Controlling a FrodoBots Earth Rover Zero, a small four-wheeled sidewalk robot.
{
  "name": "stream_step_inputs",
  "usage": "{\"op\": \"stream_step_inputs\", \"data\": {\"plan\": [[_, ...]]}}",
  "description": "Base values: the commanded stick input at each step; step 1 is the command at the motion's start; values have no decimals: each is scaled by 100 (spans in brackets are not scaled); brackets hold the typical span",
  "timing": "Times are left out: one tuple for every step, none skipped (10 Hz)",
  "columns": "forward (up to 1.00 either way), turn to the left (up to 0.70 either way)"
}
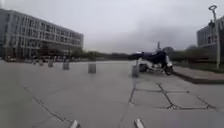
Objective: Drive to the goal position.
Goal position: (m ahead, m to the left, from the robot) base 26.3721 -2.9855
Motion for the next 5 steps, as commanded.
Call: {"op": "stream_step_inputs", "data": {"plan": [[100,0],[100,0],[100,0],[100,0],[100,0]]}}
